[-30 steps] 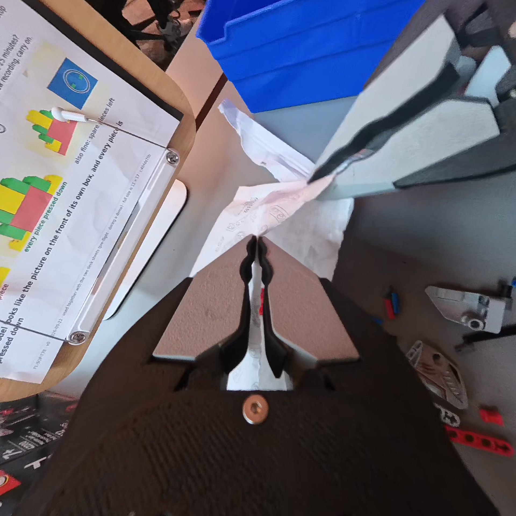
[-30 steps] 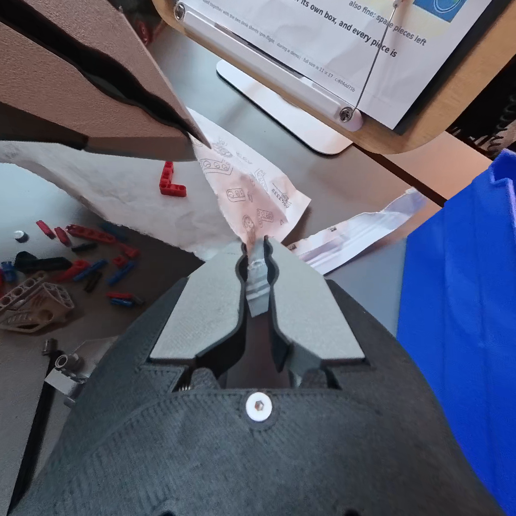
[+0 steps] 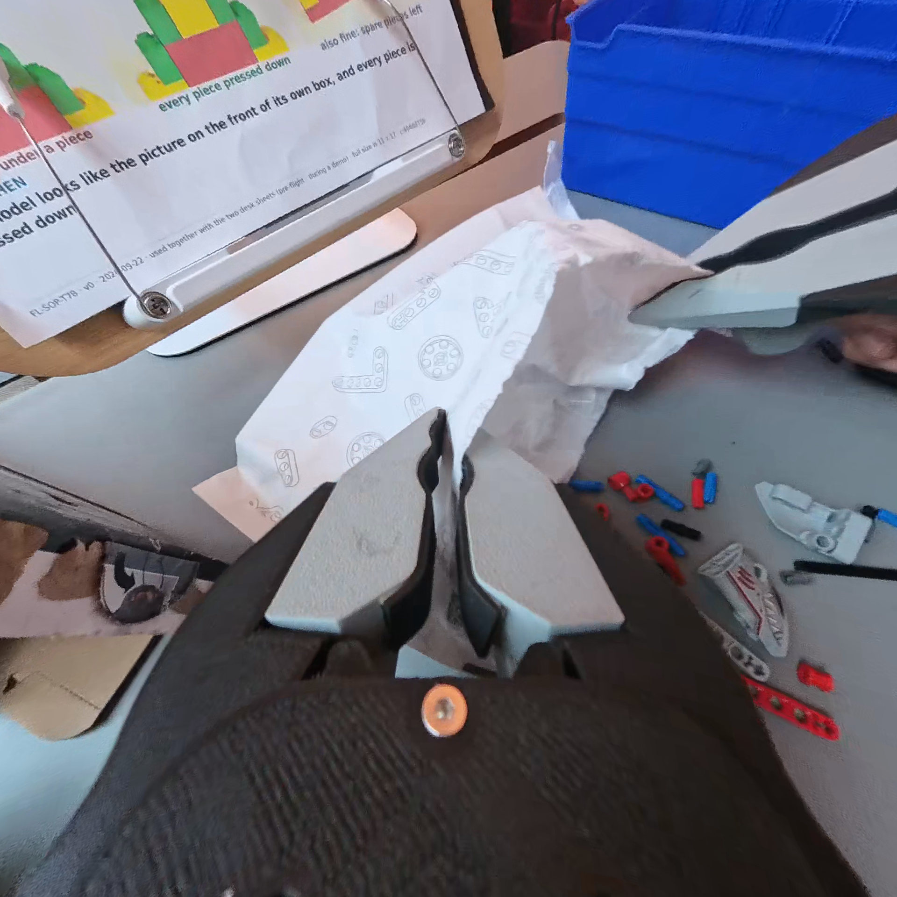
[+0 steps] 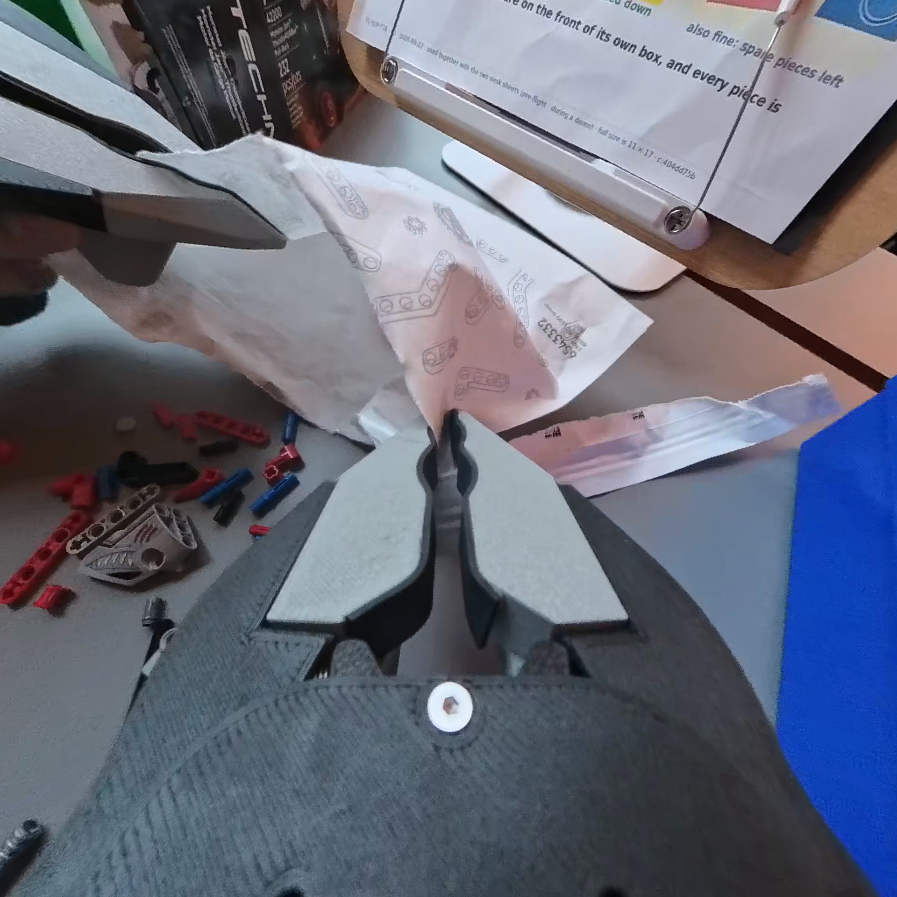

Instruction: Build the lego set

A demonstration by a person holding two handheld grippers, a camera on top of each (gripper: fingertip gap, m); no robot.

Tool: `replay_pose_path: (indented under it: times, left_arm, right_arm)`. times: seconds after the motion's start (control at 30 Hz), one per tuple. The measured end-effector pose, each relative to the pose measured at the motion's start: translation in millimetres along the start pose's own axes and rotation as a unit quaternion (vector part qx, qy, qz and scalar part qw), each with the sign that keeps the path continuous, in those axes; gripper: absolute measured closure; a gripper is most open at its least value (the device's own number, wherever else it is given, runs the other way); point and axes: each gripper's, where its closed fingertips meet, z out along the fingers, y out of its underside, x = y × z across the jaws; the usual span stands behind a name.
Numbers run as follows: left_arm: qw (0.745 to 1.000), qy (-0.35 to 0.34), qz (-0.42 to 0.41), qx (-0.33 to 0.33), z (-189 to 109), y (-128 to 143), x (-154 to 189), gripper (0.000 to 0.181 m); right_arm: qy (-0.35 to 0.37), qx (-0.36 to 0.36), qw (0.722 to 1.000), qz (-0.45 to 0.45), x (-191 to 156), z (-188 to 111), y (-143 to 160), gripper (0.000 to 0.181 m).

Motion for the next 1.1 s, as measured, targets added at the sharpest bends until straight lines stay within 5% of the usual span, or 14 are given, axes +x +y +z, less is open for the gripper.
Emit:
replay_pose_path:
  times: [0.13,0.3,0.53,0.67,0.93,1.03,1.1]
  left_arm:
    - [1.0,-0.014,0.023,-0.004,2,3,0,0.181]
    - [0.998,-0.04,0.041,-0.015,7,12,-10,0.181]
    - [0.995,-0.067,0.075,-0.022,15,17,-19,0.181]
    - [0.995,-0.063,0.076,-0.019,15,16,-17,0.181]
    - [0.997,-0.043,0.064,-0.025,15,18,-12,0.181]
    - [0.997,-0.035,0.065,-0.031,15,21,-9,0.181]
    - [0.997,-0.03,0.062,-0.033,15,21,-7,0.181]
  right_arm:
    - [0.038,-0.006,0.999,-0.014,14,-2,2,0.181]
    - [0.054,0.01,0.998,-0.017,21,-17,-7,0.159]
    - [-0.022,0.062,0.997,-0.039,-24,-61,-32,0.145]
    - [-0.241,-0.027,0.97,-0.007,-104,-65,-5,0.136]
    - [-0.25,-0.165,0.953,-0.055,-134,-25,46,0.106]
    - [-0.227,-0.165,0.958,-0.061,-128,-20,46,0.15]
    - [-0.242,-0.165,0.954,-0.06,-133,-26,49,0.152]
